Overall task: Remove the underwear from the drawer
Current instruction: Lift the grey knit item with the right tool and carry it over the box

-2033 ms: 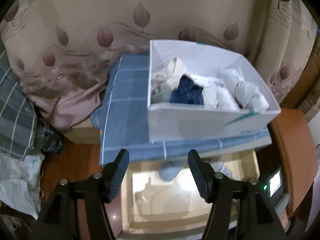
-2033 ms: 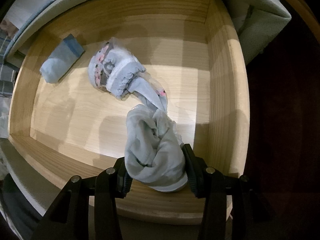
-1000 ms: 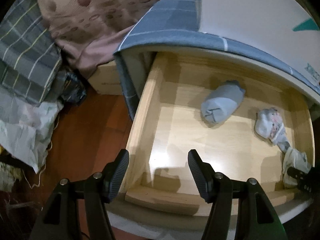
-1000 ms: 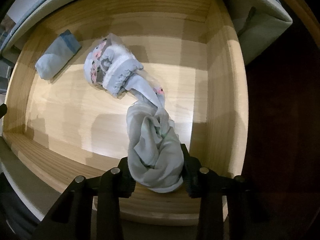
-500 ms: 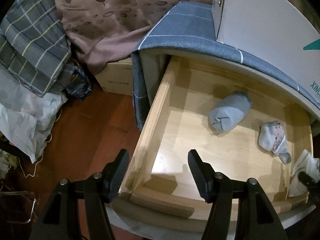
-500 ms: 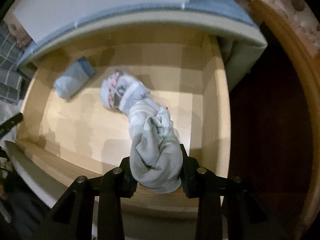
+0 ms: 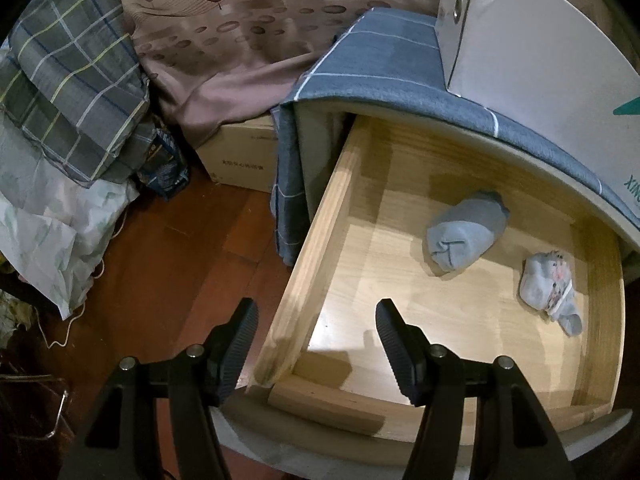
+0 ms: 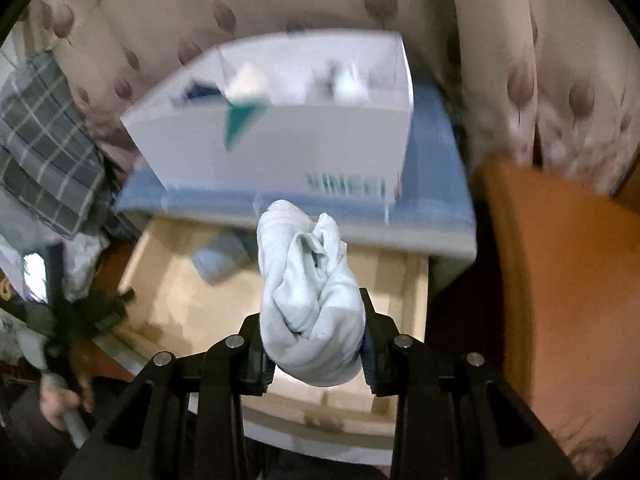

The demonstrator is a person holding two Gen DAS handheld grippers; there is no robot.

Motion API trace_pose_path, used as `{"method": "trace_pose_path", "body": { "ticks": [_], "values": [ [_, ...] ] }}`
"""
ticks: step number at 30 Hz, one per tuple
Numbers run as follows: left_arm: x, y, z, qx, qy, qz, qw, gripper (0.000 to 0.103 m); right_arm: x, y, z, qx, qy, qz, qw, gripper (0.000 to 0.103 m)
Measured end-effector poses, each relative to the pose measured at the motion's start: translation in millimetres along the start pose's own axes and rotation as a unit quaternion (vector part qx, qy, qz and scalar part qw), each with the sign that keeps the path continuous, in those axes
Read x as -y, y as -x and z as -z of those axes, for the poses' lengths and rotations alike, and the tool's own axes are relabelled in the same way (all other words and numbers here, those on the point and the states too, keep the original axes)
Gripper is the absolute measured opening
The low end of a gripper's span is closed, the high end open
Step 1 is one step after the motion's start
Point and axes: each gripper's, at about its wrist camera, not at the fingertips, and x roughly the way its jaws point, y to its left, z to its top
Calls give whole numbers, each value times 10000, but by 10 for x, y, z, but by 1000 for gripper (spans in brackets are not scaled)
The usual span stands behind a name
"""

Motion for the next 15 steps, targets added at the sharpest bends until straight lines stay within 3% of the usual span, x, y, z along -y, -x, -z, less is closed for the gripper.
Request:
{"method": "trace_pose_path", "body": {
  "ticks": [8, 15],
  "values": [
    [-27, 8, 1, -14, 8, 10, 10000, 63, -237, 347, -823, 635, 213, -145, 9976, 31],
    [-57, -20, -5, -65, 55, 59, 9999, 63, -469, 89, -1458, 680, 325, -36, 9971, 31]
  ]
}}
